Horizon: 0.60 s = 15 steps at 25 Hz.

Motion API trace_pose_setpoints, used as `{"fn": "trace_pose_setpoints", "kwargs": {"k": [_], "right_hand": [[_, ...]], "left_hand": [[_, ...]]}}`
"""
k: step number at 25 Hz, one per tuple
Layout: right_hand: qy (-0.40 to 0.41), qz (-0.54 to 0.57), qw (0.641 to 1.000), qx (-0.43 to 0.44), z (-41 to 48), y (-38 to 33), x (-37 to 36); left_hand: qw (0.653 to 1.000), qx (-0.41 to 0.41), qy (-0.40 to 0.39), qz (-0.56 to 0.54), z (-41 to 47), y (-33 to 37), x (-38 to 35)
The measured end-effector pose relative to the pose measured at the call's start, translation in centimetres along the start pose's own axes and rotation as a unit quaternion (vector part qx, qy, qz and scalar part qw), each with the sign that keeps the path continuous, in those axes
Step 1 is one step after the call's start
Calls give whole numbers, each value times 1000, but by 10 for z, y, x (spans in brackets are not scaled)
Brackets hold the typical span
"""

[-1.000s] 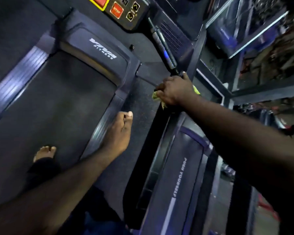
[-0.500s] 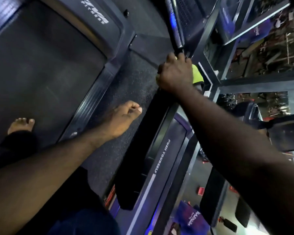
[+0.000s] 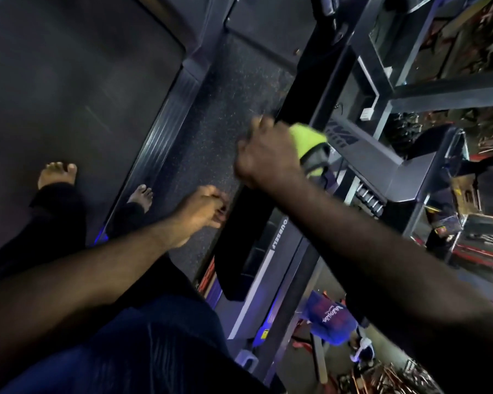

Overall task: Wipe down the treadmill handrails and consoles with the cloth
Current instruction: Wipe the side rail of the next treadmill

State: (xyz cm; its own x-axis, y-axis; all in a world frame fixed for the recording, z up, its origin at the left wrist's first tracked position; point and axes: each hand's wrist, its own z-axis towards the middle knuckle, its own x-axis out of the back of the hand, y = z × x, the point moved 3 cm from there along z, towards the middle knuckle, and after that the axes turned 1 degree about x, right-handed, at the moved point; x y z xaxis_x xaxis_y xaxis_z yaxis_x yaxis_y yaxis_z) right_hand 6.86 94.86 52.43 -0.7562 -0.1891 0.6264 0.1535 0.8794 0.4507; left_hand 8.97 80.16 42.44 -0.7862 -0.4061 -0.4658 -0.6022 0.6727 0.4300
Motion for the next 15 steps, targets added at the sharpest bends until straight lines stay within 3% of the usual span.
{"fn": "trace_pose_setpoints", "kwargs": {"k": [3, 6, 8, 9, 10, 12, 14, 15], "right_hand": [[-61, 26, 989, 129, -53, -37, -4], [-45, -37, 997, 42, 0, 21, 9], [-35, -39, 999, -12, 8, 24, 9], [-28, -20, 999, 8, -8, 0, 0], [-96, 51, 993, 51, -40, -42, -13], [-142, 44, 978, 145, -94, -110, -24], [-134, 38, 977, 162, -91, -101, -13], [-92, 36, 987, 129, -69, -77, -5]], "left_hand": [[996, -31, 80, 5, -6, 15, 33], [997, -52, 61, 16, -3, 25, 50], [997, -50, 60, 21, -4, 23, 56], [997, -49, 60, 30, -7, 22, 58], [997, -48, 56, 36, -13, 22, 59], [997, -41, 56, 46, -24, 20, 68], [996, -44, 58, 61, -34, 21, 75], [995, -44, 53, 69, -36, 22, 75]]}}
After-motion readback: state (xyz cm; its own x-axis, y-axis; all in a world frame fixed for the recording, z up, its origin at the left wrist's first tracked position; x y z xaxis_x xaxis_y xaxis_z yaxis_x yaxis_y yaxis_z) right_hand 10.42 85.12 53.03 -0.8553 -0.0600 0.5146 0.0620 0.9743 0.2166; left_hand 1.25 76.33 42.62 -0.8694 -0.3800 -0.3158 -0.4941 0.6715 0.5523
